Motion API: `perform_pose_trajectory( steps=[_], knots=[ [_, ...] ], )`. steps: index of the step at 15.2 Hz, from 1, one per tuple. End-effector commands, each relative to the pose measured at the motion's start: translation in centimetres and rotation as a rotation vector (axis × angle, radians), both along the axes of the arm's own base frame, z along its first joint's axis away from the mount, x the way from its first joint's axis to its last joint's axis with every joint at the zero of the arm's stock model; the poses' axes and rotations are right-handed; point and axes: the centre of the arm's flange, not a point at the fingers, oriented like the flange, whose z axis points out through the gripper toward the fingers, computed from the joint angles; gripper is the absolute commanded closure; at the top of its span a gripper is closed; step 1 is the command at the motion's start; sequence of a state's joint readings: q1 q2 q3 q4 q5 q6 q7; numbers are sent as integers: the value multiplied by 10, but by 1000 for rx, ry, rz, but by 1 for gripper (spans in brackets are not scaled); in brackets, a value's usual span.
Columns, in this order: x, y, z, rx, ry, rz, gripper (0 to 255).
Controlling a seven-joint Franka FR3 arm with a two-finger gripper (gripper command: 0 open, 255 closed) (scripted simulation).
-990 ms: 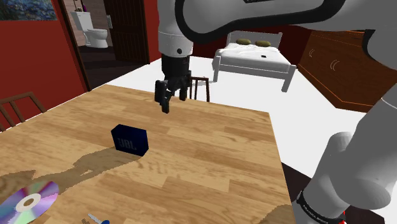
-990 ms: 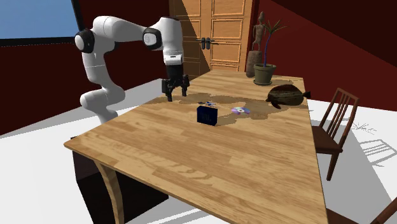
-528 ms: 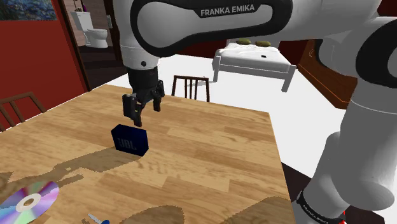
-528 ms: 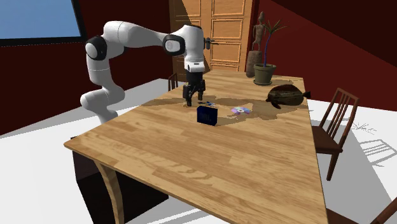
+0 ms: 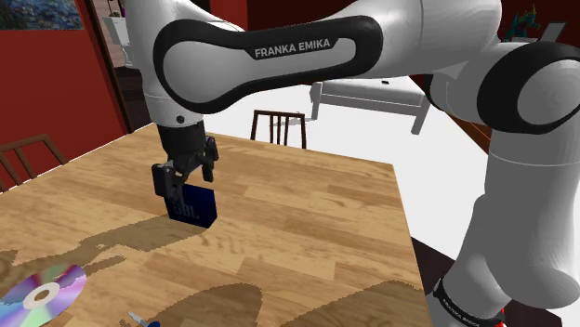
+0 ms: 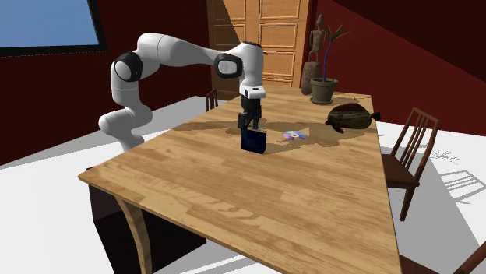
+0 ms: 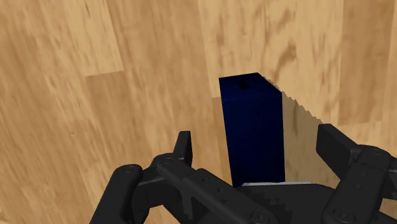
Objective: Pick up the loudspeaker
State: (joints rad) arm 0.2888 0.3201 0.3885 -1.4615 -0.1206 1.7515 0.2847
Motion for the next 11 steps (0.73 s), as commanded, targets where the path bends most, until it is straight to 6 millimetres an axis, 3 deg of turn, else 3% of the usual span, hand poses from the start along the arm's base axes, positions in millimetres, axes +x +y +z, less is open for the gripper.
perform_pose_trajectory(
  steps=[1,5,6,11],
  knots=[
    [-1,1,-10,0,0,0,0],
    [-1,1,-19,0,0,0,0],
    [-1,1,-19,0,0,0,255],
    [0,1,-19,0,0,0,255]
  ],
)
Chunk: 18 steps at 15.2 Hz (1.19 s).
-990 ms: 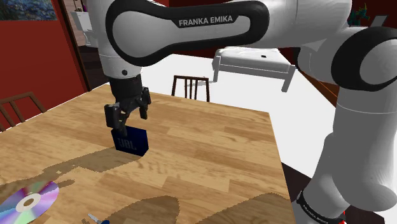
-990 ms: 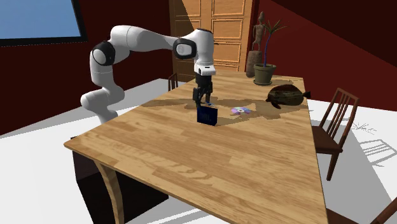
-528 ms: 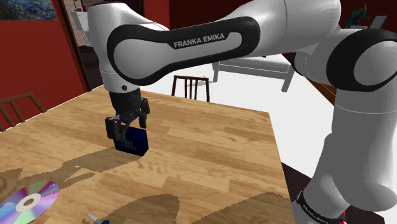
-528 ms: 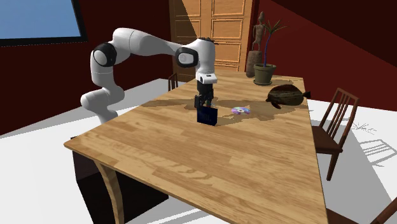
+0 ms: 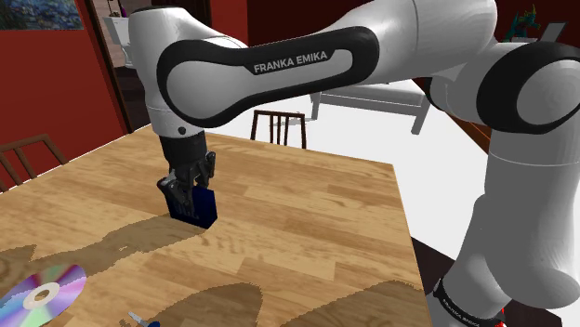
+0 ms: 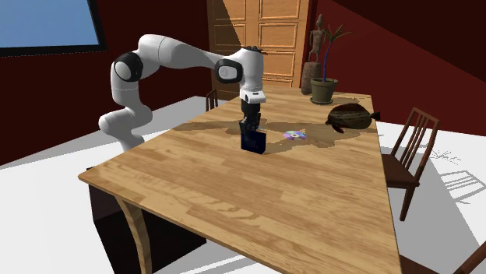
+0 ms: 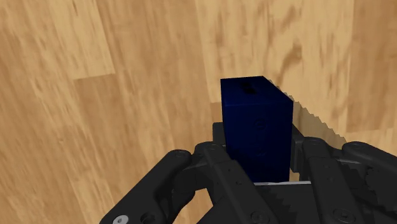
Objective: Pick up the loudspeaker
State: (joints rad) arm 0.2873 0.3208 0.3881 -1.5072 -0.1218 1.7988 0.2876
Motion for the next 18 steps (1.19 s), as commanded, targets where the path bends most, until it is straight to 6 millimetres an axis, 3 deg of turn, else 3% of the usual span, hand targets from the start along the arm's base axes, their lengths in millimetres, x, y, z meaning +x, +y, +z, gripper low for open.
perform_pose_trajectory(
  steps=[1,4,18],
  knots=[
    [0,0,-1,-1,1,-1,255],
    [0,0,0,-1,1,-1,255],
    [0,0,73,-1,1,-1,255]
  ],
)
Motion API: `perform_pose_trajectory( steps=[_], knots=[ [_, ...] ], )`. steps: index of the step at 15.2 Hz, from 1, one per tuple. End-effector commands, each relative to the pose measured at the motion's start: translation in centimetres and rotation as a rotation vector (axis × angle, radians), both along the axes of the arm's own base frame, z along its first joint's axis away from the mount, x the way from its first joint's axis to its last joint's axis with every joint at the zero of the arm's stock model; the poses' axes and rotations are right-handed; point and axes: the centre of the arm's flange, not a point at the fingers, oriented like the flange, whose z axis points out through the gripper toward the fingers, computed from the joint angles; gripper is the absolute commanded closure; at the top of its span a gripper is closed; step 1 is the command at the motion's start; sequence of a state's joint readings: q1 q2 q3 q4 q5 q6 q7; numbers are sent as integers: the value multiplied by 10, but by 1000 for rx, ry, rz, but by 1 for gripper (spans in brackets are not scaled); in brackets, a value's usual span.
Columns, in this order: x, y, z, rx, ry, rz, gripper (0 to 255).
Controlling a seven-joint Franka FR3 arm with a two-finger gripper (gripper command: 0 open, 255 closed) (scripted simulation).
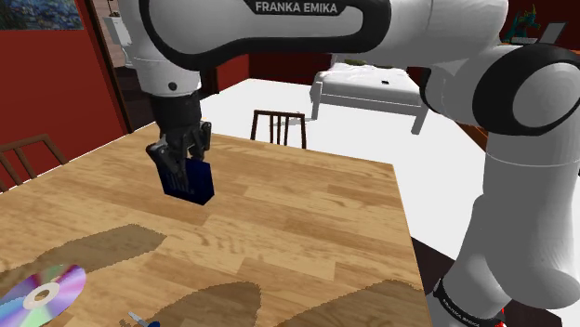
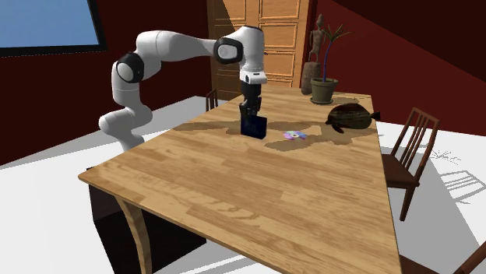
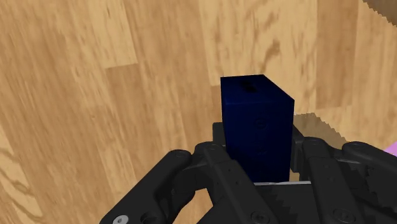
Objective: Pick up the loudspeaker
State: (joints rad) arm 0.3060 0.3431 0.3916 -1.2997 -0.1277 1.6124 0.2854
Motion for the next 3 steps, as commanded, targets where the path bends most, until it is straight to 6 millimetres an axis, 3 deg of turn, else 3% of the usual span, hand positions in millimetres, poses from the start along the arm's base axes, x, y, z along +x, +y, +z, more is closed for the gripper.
perform_pose_trajectory(
  steps=[1,3],
  knots=[
    [-2,-1,10,0,0,0,255],
    [-2,-1,11,0,0,0,255]
  ],
)
